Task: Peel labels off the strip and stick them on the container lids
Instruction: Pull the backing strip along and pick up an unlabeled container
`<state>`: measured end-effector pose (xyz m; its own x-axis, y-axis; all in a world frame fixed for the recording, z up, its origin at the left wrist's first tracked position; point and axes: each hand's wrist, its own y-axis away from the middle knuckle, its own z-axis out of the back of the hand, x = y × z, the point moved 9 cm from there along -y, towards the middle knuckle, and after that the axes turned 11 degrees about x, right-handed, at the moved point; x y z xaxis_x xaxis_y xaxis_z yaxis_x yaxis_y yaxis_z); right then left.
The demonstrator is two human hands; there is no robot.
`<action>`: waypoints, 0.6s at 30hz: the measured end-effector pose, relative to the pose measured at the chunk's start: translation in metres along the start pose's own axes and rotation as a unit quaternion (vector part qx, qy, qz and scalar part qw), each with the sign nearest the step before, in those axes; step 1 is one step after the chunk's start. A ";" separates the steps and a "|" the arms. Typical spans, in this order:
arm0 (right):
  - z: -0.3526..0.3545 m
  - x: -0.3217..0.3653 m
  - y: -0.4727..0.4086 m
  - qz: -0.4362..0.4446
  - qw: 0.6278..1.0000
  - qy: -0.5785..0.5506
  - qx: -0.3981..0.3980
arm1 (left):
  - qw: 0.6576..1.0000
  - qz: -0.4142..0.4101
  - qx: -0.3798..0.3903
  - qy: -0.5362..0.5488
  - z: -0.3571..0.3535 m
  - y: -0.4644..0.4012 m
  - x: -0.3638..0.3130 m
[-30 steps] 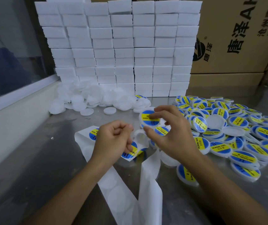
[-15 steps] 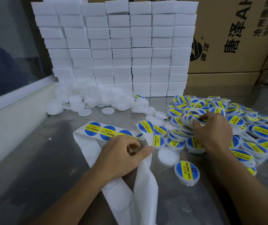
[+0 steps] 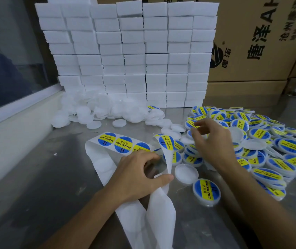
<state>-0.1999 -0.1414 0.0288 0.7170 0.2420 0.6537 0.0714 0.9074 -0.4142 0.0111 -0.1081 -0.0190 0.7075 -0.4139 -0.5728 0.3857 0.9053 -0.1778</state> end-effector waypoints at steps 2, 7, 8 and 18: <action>-0.020 0.023 0.007 0.044 0.996 -0.043 0.070 | 1.000 -0.004 0.003 0.003 0.000 0.001 0.000; -0.053 0.041 0.018 0.068 0.977 -0.077 0.189 | 1.000 -0.013 0.011 0.017 0.001 0.000 0.001; -0.055 0.040 0.018 0.061 0.975 -0.089 0.194 | 1.000 -0.014 0.018 0.014 -0.001 0.000 0.001; -0.054 0.041 0.017 0.026 0.948 -0.262 0.179 | 0.996 0.001 0.011 0.092 0.002 0.000 0.002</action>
<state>-0.1314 -0.1350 0.0143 0.2645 0.3411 0.9021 -0.2612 0.9257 -0.2735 0.0136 -0.1095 -0.0189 0.5890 -0.3857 -0.7102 0.3987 0.9031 -0.1598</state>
